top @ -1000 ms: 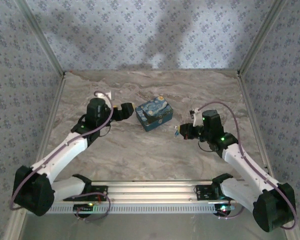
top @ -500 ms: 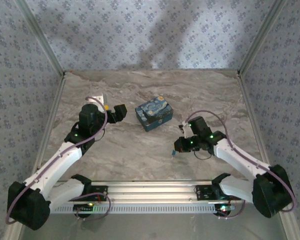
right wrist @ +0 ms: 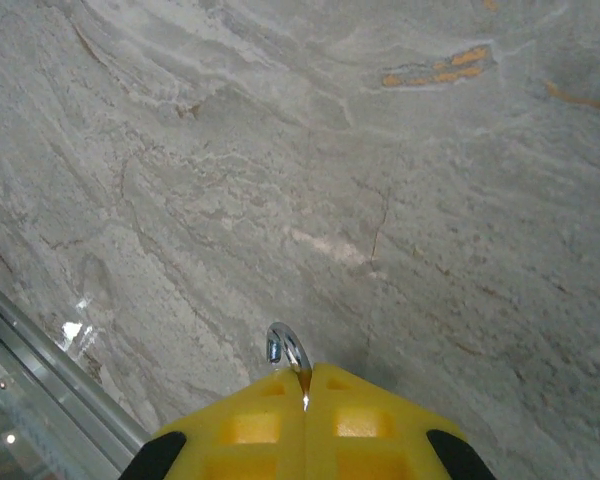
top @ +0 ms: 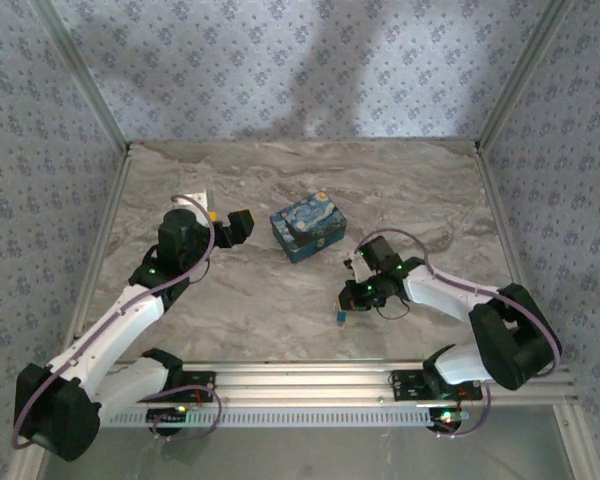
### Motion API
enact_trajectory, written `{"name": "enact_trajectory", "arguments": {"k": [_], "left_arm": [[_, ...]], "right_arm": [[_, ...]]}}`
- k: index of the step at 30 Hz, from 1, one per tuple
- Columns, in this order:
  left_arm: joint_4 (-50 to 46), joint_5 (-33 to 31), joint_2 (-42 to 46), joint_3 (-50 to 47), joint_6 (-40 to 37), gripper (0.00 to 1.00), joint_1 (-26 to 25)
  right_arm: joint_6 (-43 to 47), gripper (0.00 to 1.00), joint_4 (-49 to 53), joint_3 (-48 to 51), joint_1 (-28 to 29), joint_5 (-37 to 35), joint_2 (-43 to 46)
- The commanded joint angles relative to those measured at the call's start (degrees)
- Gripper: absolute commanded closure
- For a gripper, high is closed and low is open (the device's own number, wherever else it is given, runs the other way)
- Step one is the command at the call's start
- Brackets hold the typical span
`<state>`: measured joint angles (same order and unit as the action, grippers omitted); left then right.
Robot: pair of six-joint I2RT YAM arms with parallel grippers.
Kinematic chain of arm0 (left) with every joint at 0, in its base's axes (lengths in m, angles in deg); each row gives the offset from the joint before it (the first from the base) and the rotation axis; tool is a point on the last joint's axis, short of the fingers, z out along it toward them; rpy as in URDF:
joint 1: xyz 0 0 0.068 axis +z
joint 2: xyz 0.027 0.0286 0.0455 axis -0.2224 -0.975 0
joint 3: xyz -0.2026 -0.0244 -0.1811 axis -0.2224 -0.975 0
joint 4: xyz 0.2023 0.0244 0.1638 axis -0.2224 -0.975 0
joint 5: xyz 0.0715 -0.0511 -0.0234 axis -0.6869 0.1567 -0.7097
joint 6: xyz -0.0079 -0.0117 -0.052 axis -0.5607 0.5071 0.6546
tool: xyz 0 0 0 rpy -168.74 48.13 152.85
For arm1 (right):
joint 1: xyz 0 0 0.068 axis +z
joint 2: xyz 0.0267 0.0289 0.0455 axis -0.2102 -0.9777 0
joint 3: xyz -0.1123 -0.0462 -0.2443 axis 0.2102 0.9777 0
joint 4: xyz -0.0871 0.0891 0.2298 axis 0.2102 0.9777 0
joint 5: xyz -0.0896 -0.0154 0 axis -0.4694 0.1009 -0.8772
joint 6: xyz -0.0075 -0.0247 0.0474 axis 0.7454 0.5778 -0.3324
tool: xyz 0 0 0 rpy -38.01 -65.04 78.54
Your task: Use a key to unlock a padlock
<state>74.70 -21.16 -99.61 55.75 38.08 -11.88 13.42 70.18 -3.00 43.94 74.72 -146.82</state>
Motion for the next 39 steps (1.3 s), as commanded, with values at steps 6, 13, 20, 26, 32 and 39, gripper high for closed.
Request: {"name": "enact_trajectory", "arguments": {"k": [6, 13, 20, 26, 32, 39], "left_arm": [[0.5, -0.5, 0.8, -0.2, -0.4, 0.02, 0.6], [0.1, -0.4, 0.9, 0.0, -0.6, 0.02, 0.7], [-0.2, -0.3, 1.0, 0.0, -0.5, 0.02, 0.7], [-0.6, -0.4, 1.3, 0.3, -0.9, 0.02, 0.7], [-0.9, -0.9, 2.0, 0.6, -1.5, 0.02, 0.8], [-1.8, -3.4, 3.3, 1.9, -3.1, 0.02, 1.1]], "right_arm": [[0.1, 0.97, -3.6, -0.3, 0.4, 1.9, -4.1], [-0.9, 0.93, -5.3, 0.8, 0.4, 0.6, -5.1], [-1.0, 0.84, -5.2, 1.1, 0.2, -0.4, -4.7], [-0.9, 0.75, -4.0, 0.7, -0.4, -2.3, -1.5], [0.2, 0.70, -1.2, -0.5, -2.9, -5.7, 5.1], [3.0, 0.63, 0.3, -2.4, -8.3, -11.1, 14.9]]}}
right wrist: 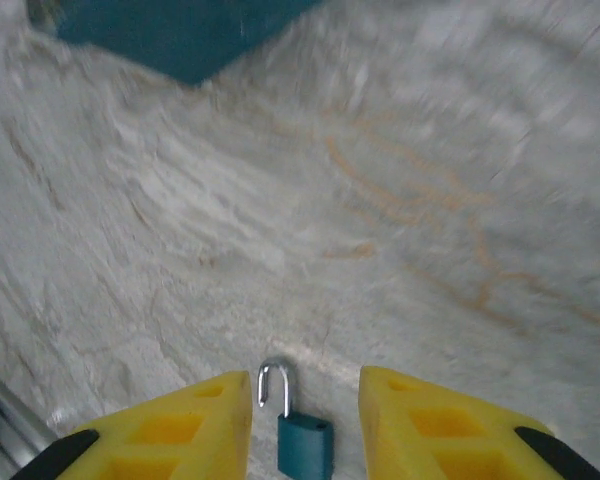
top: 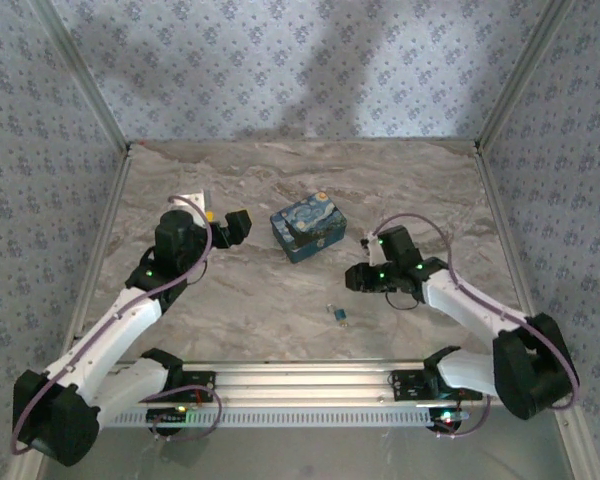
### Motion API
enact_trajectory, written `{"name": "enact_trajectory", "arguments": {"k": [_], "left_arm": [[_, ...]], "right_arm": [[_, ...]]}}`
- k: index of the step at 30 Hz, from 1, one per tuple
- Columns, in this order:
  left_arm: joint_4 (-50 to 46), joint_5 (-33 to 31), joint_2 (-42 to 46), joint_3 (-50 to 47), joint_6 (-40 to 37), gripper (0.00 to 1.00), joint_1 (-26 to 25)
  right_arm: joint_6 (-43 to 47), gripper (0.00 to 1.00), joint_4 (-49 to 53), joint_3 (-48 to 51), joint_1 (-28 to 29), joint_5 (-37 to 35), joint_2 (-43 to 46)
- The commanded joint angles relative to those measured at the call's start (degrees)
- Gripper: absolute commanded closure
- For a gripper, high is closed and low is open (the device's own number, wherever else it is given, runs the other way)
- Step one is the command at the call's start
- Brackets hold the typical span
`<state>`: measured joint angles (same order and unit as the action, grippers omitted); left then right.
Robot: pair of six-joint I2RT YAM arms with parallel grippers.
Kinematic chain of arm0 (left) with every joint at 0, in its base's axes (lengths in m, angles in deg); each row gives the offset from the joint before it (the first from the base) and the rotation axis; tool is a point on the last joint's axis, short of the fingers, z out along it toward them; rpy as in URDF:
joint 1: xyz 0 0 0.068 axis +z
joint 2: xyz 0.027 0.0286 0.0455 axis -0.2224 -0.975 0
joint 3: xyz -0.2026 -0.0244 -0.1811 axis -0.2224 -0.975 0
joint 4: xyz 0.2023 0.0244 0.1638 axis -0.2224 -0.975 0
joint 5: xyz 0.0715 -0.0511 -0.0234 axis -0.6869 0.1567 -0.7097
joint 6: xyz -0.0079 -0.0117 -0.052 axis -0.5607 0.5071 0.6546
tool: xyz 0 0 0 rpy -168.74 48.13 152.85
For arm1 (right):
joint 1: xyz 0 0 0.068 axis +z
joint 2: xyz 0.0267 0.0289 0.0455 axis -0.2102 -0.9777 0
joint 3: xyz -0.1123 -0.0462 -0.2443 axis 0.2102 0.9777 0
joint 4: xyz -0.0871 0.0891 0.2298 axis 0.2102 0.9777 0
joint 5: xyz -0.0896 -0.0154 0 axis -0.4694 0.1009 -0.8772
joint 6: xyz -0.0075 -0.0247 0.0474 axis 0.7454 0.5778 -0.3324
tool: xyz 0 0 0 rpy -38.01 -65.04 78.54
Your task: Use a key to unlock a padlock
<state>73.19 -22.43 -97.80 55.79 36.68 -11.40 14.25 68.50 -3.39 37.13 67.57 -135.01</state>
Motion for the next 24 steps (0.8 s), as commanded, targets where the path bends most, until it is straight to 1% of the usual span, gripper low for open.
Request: {"name": "enact_trajectory", "arguments": {"k": [1, 5, 8, 11, 14, 15, 16, 19, 21, 24], "left_arm": [[-0.4, -3.2, 1.8, 1.8, -2.1, 0.02, 0.5], [-2.2, -8.6, 3.6, 2.5, -4.7, 0.02, 1.1], [-2.9, -12.3, 5.3, 2.6, -7.6, 0.02, 1.9], [-2.4, -14.7, 6.1, 2.0, -11.6, 0.02, 3.0], [-0.9, -15.7, 6.0, 0.6, -14.0, 0.02, 4.8], [-0.1, -16.1, 5.8, -0.1, -14.4, 0.02, 5.8], [0.9, -16.4, 5.6, -1.0, -14.9, 0.02, 6.8], [5.4, -17.6, 5.1, -4.4, -16.3, 0.02, 9.8], [8.3, -18.0, 4.1, -6.7, -17.9, 0.02, 11.4], [9.5, -17.7, 1.4, -7.8, -19.8, 0.02, 13.4]], "right_arm": [[2.8, 0.62, 1.9, -2.1, -2.6, -5.1, 4.5], [5.2, 0.55, 0.4, -2.4, -6.9, -9.0, 9.6], [7.7, 0.46, -2.0, -1.9, -10.4, -10.8, 12.8], [10.2, 0.33, -6.3, 0.2, -14.5, -13.2, 14.6], [12.0, 0.15, -13.0, 3.6, -19.0, -16.9, 15.1], [12.3, 0.07, -15.9, 5.1, -20.5, -18.7, 15.0], [12.6, 0.00, -18.7, 6.6, -21.8, -20.5, 14.7], [14.8, 0.00, -26.7, 10.4, -25.0, -23.9, 13.1], [18.6, 0.00, -31.3, 12.1, -25.9, -25.2, 10.7], [21.2, 0.00, -36.9, 13.8, -27.3, -26.2, 6.3]]}}
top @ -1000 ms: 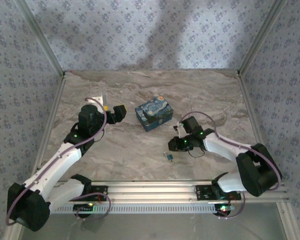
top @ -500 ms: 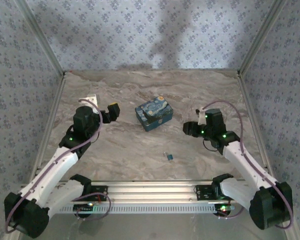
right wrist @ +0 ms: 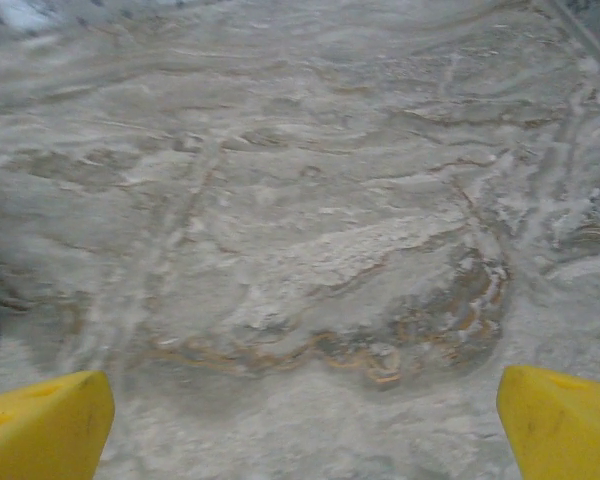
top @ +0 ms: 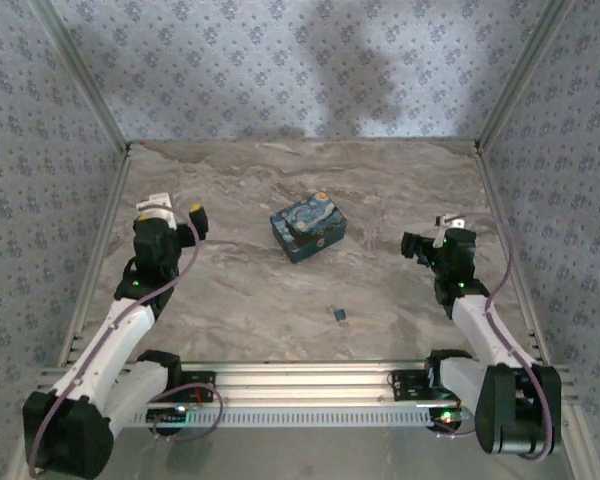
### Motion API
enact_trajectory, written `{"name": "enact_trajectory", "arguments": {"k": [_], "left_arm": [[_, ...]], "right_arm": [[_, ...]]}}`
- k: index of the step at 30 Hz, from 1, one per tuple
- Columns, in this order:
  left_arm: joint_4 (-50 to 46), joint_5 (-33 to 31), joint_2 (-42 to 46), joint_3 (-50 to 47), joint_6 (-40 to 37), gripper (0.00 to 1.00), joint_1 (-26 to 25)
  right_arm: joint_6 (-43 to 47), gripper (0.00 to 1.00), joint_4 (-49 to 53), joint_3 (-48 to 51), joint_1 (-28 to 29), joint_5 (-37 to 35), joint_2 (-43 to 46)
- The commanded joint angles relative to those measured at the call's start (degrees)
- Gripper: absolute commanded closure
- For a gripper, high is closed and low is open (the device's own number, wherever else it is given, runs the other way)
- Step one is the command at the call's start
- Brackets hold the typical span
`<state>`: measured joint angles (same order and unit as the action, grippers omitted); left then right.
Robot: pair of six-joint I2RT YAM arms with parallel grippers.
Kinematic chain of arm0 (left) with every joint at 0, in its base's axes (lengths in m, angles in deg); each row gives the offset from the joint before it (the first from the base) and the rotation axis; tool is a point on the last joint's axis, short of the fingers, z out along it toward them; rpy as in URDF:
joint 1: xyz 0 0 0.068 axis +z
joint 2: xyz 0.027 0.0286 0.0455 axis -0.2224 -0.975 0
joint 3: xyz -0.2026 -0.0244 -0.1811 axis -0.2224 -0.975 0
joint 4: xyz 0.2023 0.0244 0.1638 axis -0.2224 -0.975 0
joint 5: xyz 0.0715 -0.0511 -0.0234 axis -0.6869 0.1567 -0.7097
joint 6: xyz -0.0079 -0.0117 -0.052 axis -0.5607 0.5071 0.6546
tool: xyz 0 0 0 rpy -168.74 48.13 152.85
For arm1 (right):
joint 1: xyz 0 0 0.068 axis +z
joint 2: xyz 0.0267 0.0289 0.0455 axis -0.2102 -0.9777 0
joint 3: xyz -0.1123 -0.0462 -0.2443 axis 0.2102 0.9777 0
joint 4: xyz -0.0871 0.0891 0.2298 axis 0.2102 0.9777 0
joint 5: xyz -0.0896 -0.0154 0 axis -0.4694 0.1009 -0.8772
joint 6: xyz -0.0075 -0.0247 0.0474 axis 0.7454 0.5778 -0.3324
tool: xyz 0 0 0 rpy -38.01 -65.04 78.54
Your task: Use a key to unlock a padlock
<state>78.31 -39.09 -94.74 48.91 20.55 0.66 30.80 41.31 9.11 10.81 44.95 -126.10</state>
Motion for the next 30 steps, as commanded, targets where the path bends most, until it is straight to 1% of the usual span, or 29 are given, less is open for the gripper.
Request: {"name": "enact_trajectory", "arguments": {"k": [1, 3, 6, 8, 12, 15, 17, 18, 19, 21, 22, 23, 24, 26, 30], "left_arm": [[4.4, -0.8, -3.0, -1.1, -4.7, 0.02, 1.6], [5.7, -0.6, -5.5, -1.9, -5.9, 0.02, 2.1], [10.9, 0.1, -8.8, -4.2, -6.7, 0.02, 3.0], [14.5, 0.6, -10.6, -5.8, -7.1, 0.02, 3.7], [21.2, 4.0, -14.0, -8.6, -8.6, 0.02, 6.2], [26.1, 7.6, -17.1, -10.3, -7.7, 0.02, 8.6], [27.9, 8.9, -19.3, -10.8, -7.7, 0.02, 9.6], [29.2, 9.4, -20.3, -11.2, -7.8, 0.02, 9.9], [30.5, 10.2, -21.4, -11.5, -8.1, 0.02, 10.1], [32.7, 11.5, -23.3, -12.0, -8.5, 0.02, 10.4], [33.9, 12.1, -24.2, -12.0, -8.9, 0.02, 10.6], [32.8, 13.1, -24.3, -11.5, -9.6, 0.02, 10.6], [33.8, 13.9, -24.8, -11.5, -10.3, 0.02, 10.7], [36.8, 14.8, -26.4, -12.1, -11.0, 0.02, 11.0], [44.3, 18.0, -32.6, -13.0, -10.8, 0.02, 12.6]], "right_arm": [[4.8, 0.00, -12.6, 1.9, -1.5, -3.2, -4.4], [4.7, 0.00, -18.7, 3.6, -2.2, -2.8, -7.6], [5.3, 0.00, -28.8, 5.8, -2.5, -1.0, -12.6], [5.7, 0.00, -33.4, 6.3, -2.5, 0.0, -15.7], [5.9, 0.00, -39.0, 6.4, -3.1, 2.3, -20.2], [5.9, 0.00, -46.7, 8.1, -3.5, 4.3, -25.7], [6.0, 0.00, -51.3, 8.6, -3.6, 5.0, -29.2], [6.1, 0.00, -50.4, 8.1, -3.7, 5.6, -29.0], [6.3, 0.00, -45.8, 6.4, -3.8, 5.7, -28.1], [5.8, 0.00, -40.5, 3.1, -3.9, 5.3, -29.1], [6.7, 0.00, -38.0, 1.8, -2.3, 2.6, -28.9], [7.3, 0.00, -37.5, 1.5, -1.6, 1.6, -29.1], [7.3, 0.00, -37.9, 1.6, -1.7, 1.9, -29.0], [7.2, 0.00, -37.9, 1.7, -1.9, 2.3, -29.0], [7.3, 0.00, -37.9, 1.6, -1.8, 2.0, -29.0]]}}
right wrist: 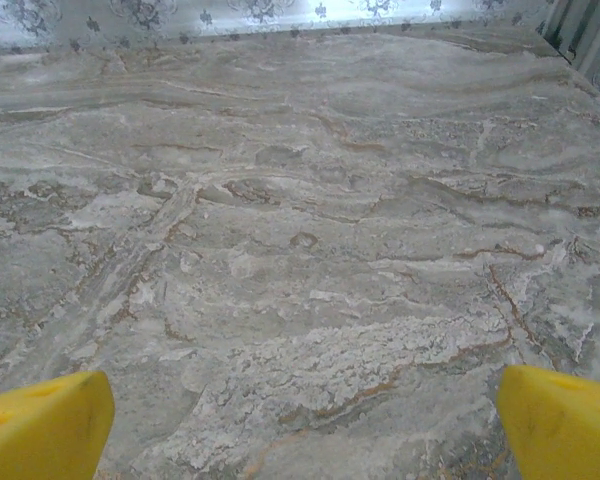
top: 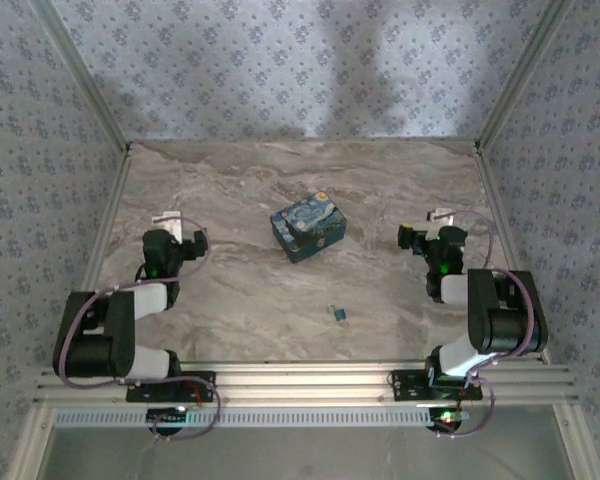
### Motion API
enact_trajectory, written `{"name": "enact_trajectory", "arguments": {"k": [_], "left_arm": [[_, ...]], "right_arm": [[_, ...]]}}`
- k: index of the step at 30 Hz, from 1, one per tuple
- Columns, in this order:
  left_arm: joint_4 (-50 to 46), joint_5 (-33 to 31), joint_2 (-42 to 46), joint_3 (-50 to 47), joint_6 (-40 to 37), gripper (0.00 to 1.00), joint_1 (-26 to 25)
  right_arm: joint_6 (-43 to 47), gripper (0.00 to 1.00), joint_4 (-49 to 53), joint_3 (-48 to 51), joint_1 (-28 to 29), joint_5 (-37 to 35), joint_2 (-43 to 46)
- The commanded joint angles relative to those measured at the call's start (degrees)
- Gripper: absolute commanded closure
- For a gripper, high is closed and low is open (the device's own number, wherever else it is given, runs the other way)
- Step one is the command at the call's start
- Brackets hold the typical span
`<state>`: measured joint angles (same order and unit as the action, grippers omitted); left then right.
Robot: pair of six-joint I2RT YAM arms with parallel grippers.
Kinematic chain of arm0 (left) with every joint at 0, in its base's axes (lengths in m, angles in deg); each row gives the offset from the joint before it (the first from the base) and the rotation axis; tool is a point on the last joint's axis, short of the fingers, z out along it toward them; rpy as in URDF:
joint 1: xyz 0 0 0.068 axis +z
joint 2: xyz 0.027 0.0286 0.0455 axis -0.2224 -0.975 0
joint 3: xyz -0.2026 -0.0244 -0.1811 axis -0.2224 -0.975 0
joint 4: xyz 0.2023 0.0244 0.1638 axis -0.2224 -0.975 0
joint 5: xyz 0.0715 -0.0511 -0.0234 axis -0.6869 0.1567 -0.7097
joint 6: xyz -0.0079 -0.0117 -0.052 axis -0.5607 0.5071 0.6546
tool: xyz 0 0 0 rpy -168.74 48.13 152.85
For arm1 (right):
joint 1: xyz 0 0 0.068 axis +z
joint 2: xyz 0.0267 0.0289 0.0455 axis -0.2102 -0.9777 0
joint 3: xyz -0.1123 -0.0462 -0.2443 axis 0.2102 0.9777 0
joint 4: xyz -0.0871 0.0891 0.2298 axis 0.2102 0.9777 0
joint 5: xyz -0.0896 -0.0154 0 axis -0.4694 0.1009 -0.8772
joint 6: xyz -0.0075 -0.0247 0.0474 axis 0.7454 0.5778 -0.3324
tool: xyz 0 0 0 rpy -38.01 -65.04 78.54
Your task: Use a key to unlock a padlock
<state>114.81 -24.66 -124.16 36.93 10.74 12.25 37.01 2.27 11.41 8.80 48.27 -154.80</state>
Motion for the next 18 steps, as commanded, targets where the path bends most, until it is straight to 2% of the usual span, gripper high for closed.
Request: {"name": "enact_trajectory", "arguments": {"k": [1, 3, 6, 18], "left_arm": [[9.7, 4.3, -5.0, -1.1, -0.6, 0.02, 1.6], [10.6, 6.0, -6.8, -0.5, 0.1, 0.02, 2.7], [3.0, 5.6, -7.0, 3.6, 1.4, 0.02, 3.7], [2.7, 3.9, -7.0, 3.7, 0.8, 0.02, 2.9]], "right_arm": [[1.1, 0.00, 1.1, -0.6, 0.2, -1.4, -0.3], [1.1, 0.00, 1.1, -0.6, 0.3, -1.5, -0.4], [1.2, 0.00, 1.1, -0.6, 0.4, -1.7, -0.3], [1.9, 0.00, 1.3, -0.7, 1.4, -3.2, -0.3]]}}
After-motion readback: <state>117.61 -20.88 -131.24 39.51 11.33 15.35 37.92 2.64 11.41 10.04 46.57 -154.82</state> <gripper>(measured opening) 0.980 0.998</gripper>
